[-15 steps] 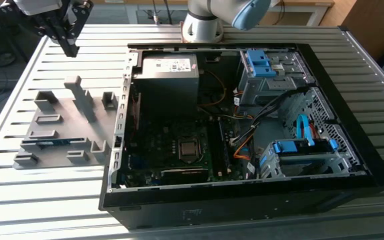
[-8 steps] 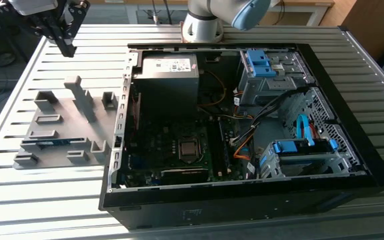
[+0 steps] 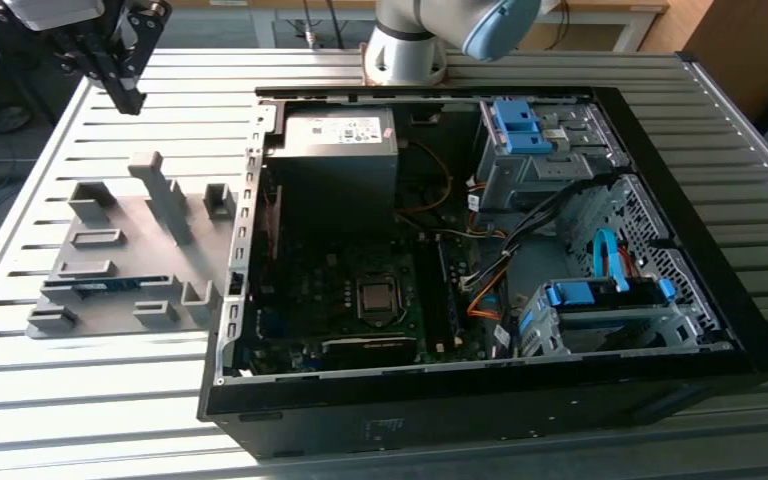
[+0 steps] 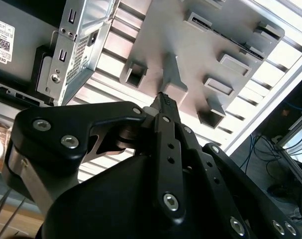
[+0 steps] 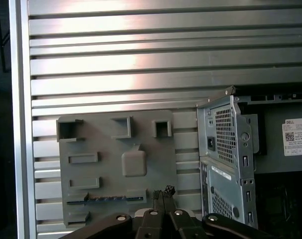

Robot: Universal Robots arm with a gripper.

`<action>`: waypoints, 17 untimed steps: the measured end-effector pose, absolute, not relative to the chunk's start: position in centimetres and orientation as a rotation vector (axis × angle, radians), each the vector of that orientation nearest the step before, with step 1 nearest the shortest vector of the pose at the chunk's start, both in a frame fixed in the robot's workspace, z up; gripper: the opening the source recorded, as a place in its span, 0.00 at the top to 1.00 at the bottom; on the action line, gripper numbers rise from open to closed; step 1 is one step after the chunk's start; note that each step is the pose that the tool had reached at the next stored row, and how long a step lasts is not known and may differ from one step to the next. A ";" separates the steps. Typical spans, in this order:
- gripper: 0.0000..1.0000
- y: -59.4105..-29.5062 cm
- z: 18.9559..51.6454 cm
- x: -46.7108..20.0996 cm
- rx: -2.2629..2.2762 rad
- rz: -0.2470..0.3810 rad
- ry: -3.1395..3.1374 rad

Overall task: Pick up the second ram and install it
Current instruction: 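Reach for the second ram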

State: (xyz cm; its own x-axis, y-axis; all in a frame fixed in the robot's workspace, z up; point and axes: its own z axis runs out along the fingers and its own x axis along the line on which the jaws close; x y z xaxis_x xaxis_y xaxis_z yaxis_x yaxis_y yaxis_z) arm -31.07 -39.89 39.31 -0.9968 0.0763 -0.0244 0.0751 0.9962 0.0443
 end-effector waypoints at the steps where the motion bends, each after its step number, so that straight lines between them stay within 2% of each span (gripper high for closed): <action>1: 0.89 -39.9 39.3 -31.1 0.118 0.068 3.112; 17: 0.89 -39.9 39.3 -32.2 0.118 0.068 3.113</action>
